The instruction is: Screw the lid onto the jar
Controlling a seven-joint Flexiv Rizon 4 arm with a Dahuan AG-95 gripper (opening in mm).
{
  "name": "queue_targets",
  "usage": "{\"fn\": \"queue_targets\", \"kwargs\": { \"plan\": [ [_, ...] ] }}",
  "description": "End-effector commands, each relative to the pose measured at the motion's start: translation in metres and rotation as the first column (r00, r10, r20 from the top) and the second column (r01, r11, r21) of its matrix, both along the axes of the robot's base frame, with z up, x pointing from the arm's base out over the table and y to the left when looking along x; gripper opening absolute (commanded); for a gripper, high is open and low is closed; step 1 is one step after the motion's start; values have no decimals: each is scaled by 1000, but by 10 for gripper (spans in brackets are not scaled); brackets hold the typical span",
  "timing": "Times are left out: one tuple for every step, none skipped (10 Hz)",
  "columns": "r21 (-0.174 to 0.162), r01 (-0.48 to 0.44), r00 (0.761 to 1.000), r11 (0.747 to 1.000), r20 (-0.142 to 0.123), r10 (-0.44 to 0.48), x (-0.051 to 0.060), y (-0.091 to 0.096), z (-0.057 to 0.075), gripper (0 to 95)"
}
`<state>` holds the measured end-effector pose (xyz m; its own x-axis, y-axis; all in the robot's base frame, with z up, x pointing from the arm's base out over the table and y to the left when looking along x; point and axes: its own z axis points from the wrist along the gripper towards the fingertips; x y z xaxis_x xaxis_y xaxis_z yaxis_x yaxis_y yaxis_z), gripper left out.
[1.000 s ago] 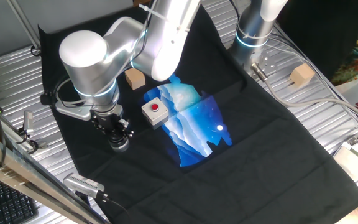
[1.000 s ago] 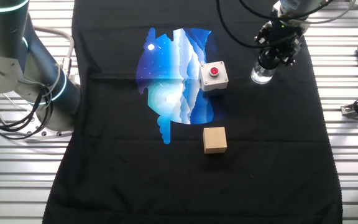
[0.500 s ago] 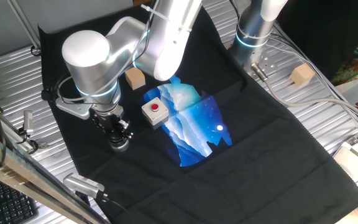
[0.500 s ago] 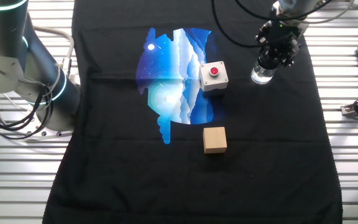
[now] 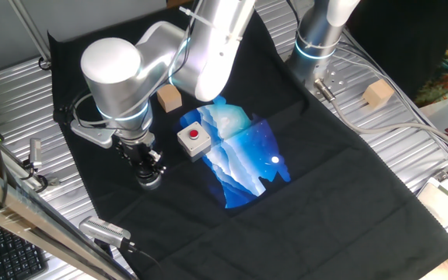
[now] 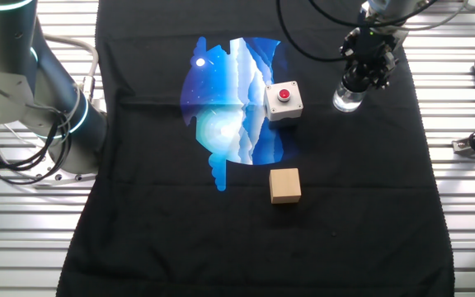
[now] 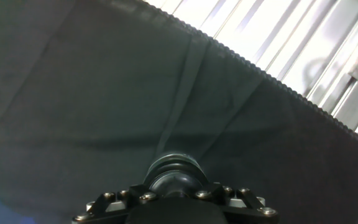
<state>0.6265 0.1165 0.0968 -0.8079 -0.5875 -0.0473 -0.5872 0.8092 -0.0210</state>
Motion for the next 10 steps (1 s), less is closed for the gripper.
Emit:
{"fn": "queue_targets", "kwargs": {
  "plan": [
    [2, 11, 1000, 1000, -1, -11, 0, 0, 1, 0],
    [4, 23, 1000, 1000, -1, -23, 0, -1, 1, 0],
    [6, 41, 999, 999, -1, -41, 0, -1, 1, 0],
    [10, 62, 998, 998, -2, -62, 0, -1, 1, 0],
    [17, 93, 996, 996, -4, -93, 0, -1, 1, 0],
    [20, 110, 994, 994, -5, -109, 0, -1, 1, 0],
    [22, 126, 992, 992, -7, -126, 0, -1, 1, 0],
    [25, 146, 989, 989, -8, -146, 0, -1, 1, 0],
    [27, 165, 986, 986, -10, -164, 0, -1, 1, 0],
    [26, 178, 984, 984, -11, -177, 0, -1, 1, 0]
  ]
}}
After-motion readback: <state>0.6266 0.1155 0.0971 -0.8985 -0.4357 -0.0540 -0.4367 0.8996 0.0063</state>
